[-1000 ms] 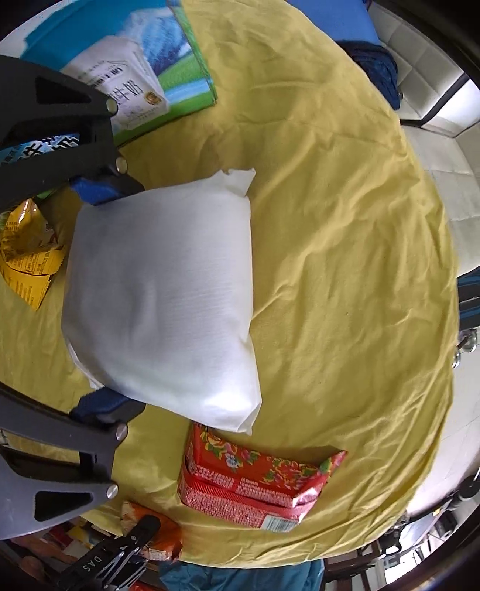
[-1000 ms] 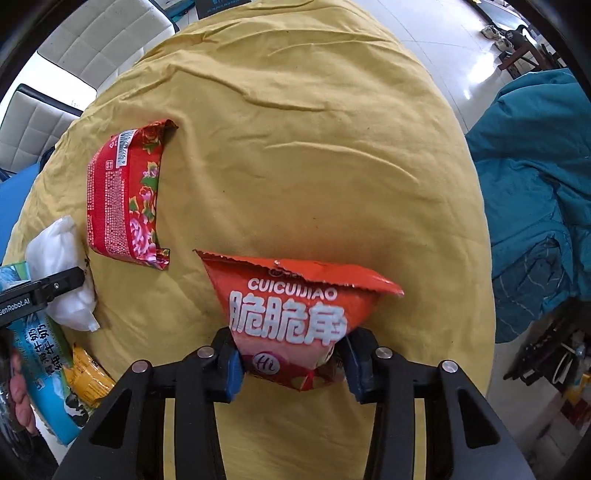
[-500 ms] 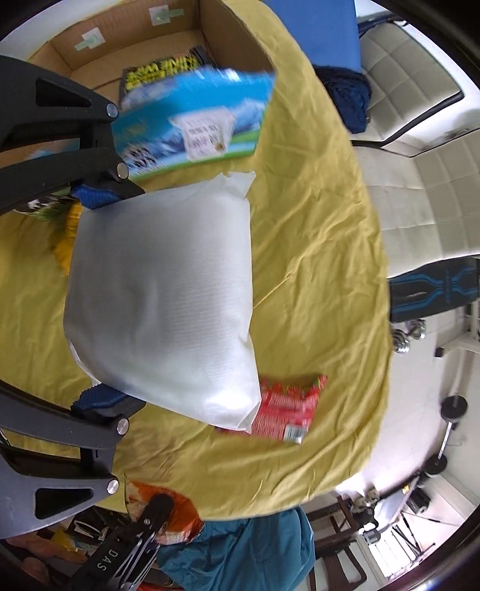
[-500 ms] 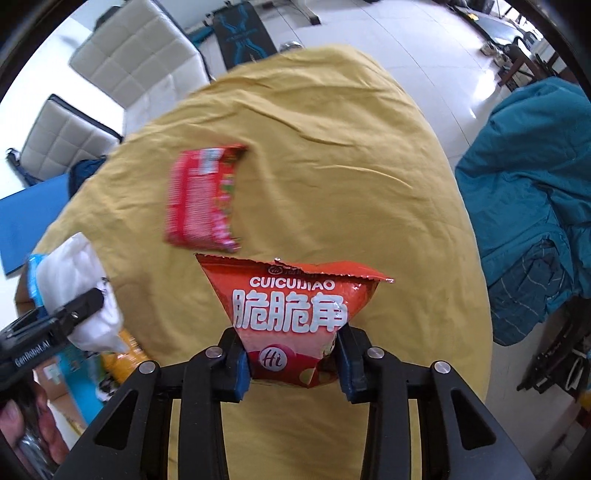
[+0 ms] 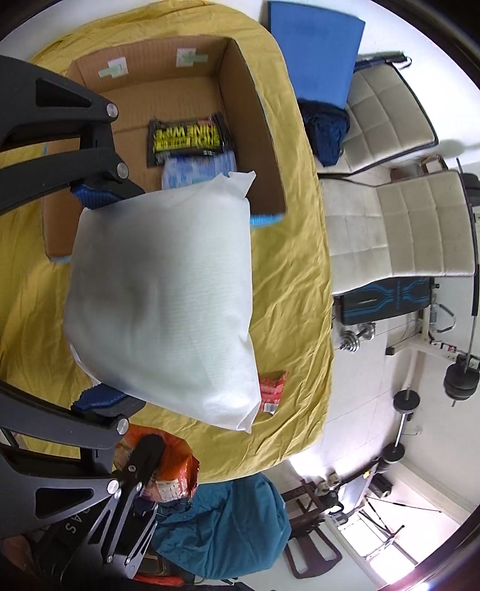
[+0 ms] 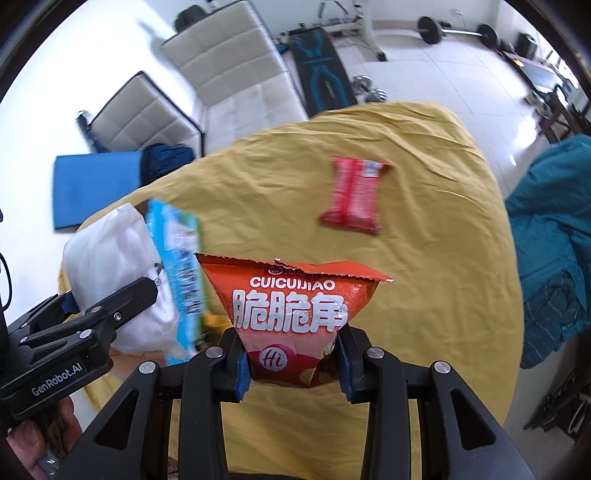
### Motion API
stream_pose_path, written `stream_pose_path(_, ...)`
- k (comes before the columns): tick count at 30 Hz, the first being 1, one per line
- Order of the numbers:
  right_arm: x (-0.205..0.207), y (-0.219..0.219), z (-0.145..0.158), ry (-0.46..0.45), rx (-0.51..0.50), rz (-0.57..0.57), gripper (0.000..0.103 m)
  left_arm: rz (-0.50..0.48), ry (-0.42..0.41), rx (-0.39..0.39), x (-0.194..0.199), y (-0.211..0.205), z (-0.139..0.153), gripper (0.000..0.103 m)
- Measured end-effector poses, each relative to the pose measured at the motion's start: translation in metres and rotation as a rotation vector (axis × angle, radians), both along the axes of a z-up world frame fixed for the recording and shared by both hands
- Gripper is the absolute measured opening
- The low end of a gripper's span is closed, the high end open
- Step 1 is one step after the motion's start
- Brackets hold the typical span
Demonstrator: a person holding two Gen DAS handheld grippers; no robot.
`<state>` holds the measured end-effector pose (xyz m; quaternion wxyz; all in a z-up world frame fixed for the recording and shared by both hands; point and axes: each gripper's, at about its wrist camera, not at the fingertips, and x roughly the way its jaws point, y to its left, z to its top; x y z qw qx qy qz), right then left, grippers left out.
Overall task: Organize soft objects
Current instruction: 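Carry the chip bag and white pouch over the box with both tools, then lower both items into the box and open both tools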
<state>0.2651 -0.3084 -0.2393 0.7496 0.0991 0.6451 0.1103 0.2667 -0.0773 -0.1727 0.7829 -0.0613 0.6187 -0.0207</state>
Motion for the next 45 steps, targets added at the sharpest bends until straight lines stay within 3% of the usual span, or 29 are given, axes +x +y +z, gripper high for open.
stream_pose_path(8, -0.021, 0.087, 0.024, -0.018, 0.031, 0.086, 0.038, 0.084, -0.021, -0.01, -0.032, 0.087, 0.02, 0.072)
stream_pose_path(16, -0.028, 0.181, 0.007, 0.017, 0.029, 0.187, 0.038, 0.182, 0.009, 0.043, -0.054, 0.183, 0.014, 0.072)
stream_pose_path(22, -0.023, 0.242, -0.025, 0.075, 0.015, 0.232, 0.038, 0.224, 0.094, 0.068, -0.058, 0.231, -0.025, 0.072)
stream_pose_path(28, -0.02, 0.285, -0.08, 0.162, -0.052, 0.265, 0.038, 0.227, 0.194, 0.078, -0.046, 0.257, -0.078, 0.072)
stream_pose_path(37, -0.015, 0.308, -0.144, 0.255, -0.156, 0.287, 0.039, 0.212, 0.308, 0.084, -0.002, 0.276, -0.154, 0.072)
stream_pose_path(45, -0.004, 0.313, -0.17, 0.295, -0.194, 0.3, 0.039, 0.171, 0.337, 0.087, 0.021, 0.264, -0.178, 0.073)
